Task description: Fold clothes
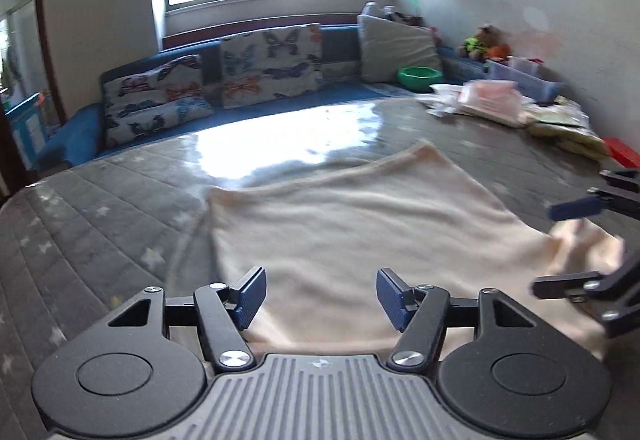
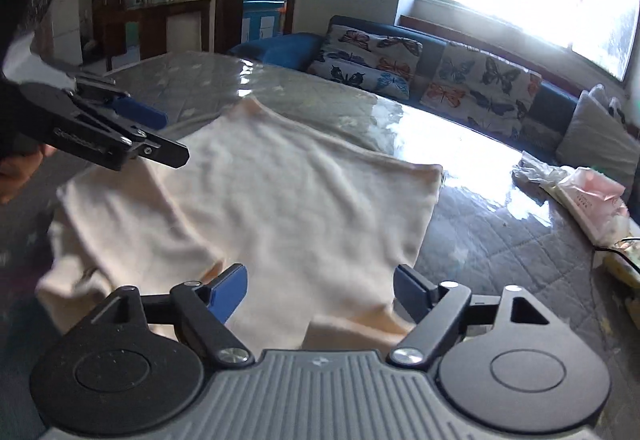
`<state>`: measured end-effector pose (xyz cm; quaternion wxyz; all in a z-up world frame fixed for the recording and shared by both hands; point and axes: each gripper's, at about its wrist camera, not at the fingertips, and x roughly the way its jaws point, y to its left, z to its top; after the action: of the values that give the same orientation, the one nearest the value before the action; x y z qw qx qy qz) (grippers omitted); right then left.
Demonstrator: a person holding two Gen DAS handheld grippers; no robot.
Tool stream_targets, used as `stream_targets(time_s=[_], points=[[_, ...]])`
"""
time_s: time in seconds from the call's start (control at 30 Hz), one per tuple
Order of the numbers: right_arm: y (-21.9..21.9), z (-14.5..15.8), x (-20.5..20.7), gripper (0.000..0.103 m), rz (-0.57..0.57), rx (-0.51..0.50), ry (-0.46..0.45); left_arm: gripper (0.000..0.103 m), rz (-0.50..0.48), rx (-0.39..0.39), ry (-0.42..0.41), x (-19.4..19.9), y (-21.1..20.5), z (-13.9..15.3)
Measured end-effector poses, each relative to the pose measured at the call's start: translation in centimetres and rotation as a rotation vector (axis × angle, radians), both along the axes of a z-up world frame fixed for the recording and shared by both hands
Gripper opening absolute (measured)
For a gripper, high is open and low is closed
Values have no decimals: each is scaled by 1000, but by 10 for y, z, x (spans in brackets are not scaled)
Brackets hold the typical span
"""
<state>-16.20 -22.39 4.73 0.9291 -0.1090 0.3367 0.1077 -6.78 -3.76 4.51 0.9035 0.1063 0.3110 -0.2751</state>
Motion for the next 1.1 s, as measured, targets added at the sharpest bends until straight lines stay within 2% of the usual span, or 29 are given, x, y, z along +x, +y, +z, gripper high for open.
stream_targets(time_s=[0.23, 0.47, 0.53, 0.57, 0.73, 0.83, 0.9, 0.97, 1.1], points=[[15, -23, -33, 101, -12, -81, -56, 66, -145, -76, 31, -56, -11, 2], [11, -26, -38, 103, -46, -20, -76, 65, -219, -24, 26, -77, -28, -15], [8, -27, -38, 103, -46, -3, -67, 59, -221, -22, 38, -75, -31, -19], [8, -28, -39, 103, -46, 0, -66, 53, -223, -24, 46, -74, -33, -21], [1, -30, -35, 103, -48, 52, -33, 42, -232, -15, 62, -75, -37, -28], [-4, -31, -33, 103, -51, 86, -13, 34, -240, -3, 38, -79, -39, -31], [-5, -31, -32, 103, -53, 95, -7, 21, -236, -11, 22, -81, -38, -30], [-5, -31, -32, 103, -54, 94, -7, 12, -210, -46, 16, -80, -35, -27], [-5, -31, -31, 103, -54, 98, -4, 8, -56, -182, 13, -66, -6, -8]])
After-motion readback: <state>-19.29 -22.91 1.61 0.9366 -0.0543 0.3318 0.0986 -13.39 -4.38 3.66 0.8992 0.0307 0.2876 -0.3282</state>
